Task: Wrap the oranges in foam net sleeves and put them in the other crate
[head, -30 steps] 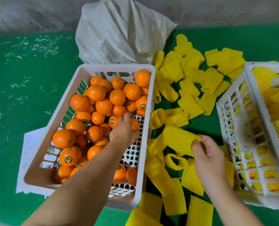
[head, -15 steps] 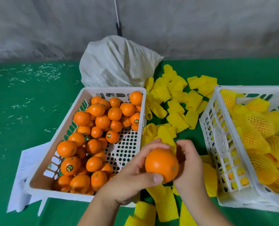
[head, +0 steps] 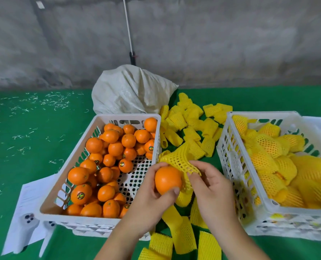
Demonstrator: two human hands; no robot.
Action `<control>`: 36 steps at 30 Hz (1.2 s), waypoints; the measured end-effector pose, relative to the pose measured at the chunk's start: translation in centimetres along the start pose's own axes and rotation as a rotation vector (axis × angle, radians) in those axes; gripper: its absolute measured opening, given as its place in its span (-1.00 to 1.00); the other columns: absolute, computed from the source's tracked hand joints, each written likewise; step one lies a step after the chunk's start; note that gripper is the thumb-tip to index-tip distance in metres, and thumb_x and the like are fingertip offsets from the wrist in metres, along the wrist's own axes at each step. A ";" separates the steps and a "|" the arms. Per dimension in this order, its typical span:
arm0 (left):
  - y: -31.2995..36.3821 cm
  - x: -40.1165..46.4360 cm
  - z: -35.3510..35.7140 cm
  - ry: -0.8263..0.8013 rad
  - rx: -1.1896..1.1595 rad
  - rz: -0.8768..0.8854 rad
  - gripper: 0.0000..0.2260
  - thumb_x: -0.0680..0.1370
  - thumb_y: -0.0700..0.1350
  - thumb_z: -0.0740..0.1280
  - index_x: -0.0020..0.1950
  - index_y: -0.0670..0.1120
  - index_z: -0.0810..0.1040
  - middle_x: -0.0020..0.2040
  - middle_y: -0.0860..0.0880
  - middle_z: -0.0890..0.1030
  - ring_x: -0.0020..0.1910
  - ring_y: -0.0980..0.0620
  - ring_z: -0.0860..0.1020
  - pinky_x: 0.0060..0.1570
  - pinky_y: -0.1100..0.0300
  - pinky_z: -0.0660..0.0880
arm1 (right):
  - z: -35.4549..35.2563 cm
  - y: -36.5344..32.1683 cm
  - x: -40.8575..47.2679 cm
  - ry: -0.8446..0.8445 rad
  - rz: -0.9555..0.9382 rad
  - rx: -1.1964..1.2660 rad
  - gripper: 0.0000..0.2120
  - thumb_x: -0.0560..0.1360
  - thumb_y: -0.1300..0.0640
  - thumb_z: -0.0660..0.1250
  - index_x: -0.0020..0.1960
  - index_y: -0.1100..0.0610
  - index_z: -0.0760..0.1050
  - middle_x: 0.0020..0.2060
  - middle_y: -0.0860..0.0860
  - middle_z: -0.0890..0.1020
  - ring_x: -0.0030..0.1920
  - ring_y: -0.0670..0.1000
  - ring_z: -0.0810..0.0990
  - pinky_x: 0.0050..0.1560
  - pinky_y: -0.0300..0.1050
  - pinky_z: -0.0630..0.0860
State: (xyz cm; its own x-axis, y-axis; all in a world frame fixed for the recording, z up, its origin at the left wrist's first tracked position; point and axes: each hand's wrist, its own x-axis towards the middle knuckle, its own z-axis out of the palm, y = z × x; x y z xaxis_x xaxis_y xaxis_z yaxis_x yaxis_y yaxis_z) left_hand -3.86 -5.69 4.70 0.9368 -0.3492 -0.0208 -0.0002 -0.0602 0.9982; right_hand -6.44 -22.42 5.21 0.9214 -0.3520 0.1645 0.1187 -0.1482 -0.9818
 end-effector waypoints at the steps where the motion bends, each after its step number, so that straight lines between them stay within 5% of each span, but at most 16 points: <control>1: 0.6 -0.3 0.2 0.013 0.033 0.069 -0.43 0.45 0.18 0.54 0.39 0.33 0.38 0.14 0.29 0.55 0.02 0.12 0.67 -0.06 0.23 0.61 | -0.1 -1.1 -0.3 -0.004 -0.028 0.014 -0.71 0.59 0.14 0.41 0.07 -0.29 0.65 -0.10 -0.21 0.73 -0.11 -0.13 0.69 -0.14 -0.30 0.60; 6: 4.8 -1.9 0.4 0.094 0.446 0.398 -0.22 0.51 0.26 0.46 0.54 0.43 0.01 0.34 0.48 0.31 0.15 0.31 0.59 -0.01 0.16 0.64 | -0.9 -6.2 -1.6 0.007 -0.165 0.124 -0.79 0.55 -0.02 0.30 0.04 -0.30 0.64 -0.09 -0.18 0.73 -0.08 -0.17 0.69 -0.15 -0.36 0.58; 9: 7.4 -2.4 0.0 0.210 0.680 0.607 -0.19 0.53 0.25 0.43 0.66 0.30 0.04 0.48 0.22 0.28 0.23 0.36 0.47 0.03 0.25 0.59 | -1.5 -8.6 -2.2 -0.009 -0.291 0.091 -0.80 0.56 -0.02 0.31 0.05 -0.31 0.62 -0.07 -0.21 0.72 -0.06 -0.20 0.68 -0.18 -0.44 0.53; 12: 10.1 -2.4 0.3 0.274 0.320 0.594 -0.44 0.55 0.08 0.46 0.50 0.25 0.33 0.32 0.09 0.50 0.26 0.18 0.56 0.14 0.27 0.54 | -2.0 -10.4 -1.7 0.017 -0.553 -0.216 -0.83 0.57 -0.01 0.30 0.11 -0.16 0.62 -0.03 -0.19 0.64 0.02 -0.12 0.63 -0.06 -0.34 0.53; 15: 11.6 -2.1 0.8 0.284 -0.103 0.460 -0.61 0.59 -0.06 0.37 0.41 0.11 0.43 0.09 0.01 0.68 0.05 -0.04 0.68 -0.04 0.13 0.65 | -1.3 -11.3 -1.0 0.049 -0.800 -0.425 -0.77 0.60 0.05 0.33 0.12 0.15 0.66 -0.01 -0.07 0.60 0.04 -0.04 0.59 0.03 -0.19 0.51; 17: 11.8 -1.9 0.9 0.190 -0.218 0.412 -0.59 0.63 -0.09 0.34 0.47 -0.08 0.41 0.08 0.09 0.69 0.08 -0.10 0.68 -0.04 0.19 0.64 | -0.4 -12.1 -0.8 0.080 -0.813 -0.363 -0.79 0.58 0.11 0.34 0.11 0.19 0.64 0.01 -0.02 0.59 0.07 -0.03 0.58 0.08 -0.22 0.49; 19: 12.3 -1.8 1.0 0.064 -0.306 0.389 -0.42 0.53 -0.13 0.38 0.56 0.02 0.37 0.12 -0.01 0.70 -0.01 -0.03 0.69 -0.09 0.19 0.63 | 0.1 -12.9 -0.8 0.117 -0.806 -0.271 -0.80 0.55 0.17 0.30 0.12 0.21 0.60 0.05 0.02 0.54 0.14 -0.11 0.53 0.13 -0.34 0.43; 22: 12.8 -1.6 -0.4 -0.003 -0.205 0.503 -0.33 0.59 -0.21 0.43 0.55 0.35 0.33 0.25 -0.08 0.66 0.01 -0.01 0.66 -0.06 0.15 0.64 | -0.1 -13.7 -0.3 0.154 -0.829 -0.235 -0.81 0.53 0.28 0.31 0.13 0.23 0.58 0.14 0.06 0.51 0.25 -0.19 0.48 0.19 -0.43 0.37; 24: 12.6 -1.1 -1.4 0.068 -0.057 0.598 -0.35 0.61 -0.02 0.51 0.61 0.24 0.28 0.37 -0.04 0.61 0.22 -0.03 0.65 0.11 0.10 0.63 | -0.6 -14.1 -0.1 0.153 -0.835 -0.234 -0.79 0.52 0.34 0.33 0.14 0.21 0.59 0.18 0.04 0.54 0.29 -0.17 0.49 0.23 -0.41 0.38; 26: 12.5 -0.5 -1.9 0.183 0.038 0.623 -0.36 0.53 0.08 0.58 0.54 0.20 0.39 0.34 -0.06 0.62 0.21 -0.10 0.65 0.10 -0.01 0.62 | -0.7 -14.1 -0.3 0.169 -0.865 -0.244 -0.80 0.55 0.29 0.30 0.13 0.18 0.60 0.16 0.00 0.57 0.28 -0.13 0.52 0.26 -0.36 0.39; 32: 11.1 0.2 -0.1 0.457 -0.094 0.568 -0.49 0.29 -0.03 0.59 0.17 0.24 0.51 0.09 0.04 0.68 0.02 0.06 0.68 -0.06 0.18 0.61 | 0.4 -12.6 -0.8 0.087 -0.850 -0.273 -0.79 0.57 0.17 0.27 0.15 0.12 0.61 0.14 -0.09 0.57 0.23 -0.13 0.54 0.21 -0.40 0.41; 36: 10.2 -0.3 1.0 0.410 -0.189 0.419 -0.38 0.31 -0.07 0.61 0.29 0.27 0.47 0.13 0.05 0.69 0.07 0.10 0.68 -0.04 0.27 0.60 | 0.2 -11.5 0.2 0.067 -0.720 -0.231 -0.63 0.51 0.18 0.34 0.31 0.06 0.51 0.24 -0.15 0.47 0.29 -0.13 0.50 0.23 -0.40 0.42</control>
State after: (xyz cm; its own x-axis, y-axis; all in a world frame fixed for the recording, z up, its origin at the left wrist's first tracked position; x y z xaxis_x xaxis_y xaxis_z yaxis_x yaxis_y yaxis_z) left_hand -4.48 -7.09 14.80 0.9287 0.0826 0.3615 -0.3707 0.1845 0.9102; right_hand -7.58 -20.60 16.48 0.6206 -0.1491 0.7698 0.5949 -0.5500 -0.5861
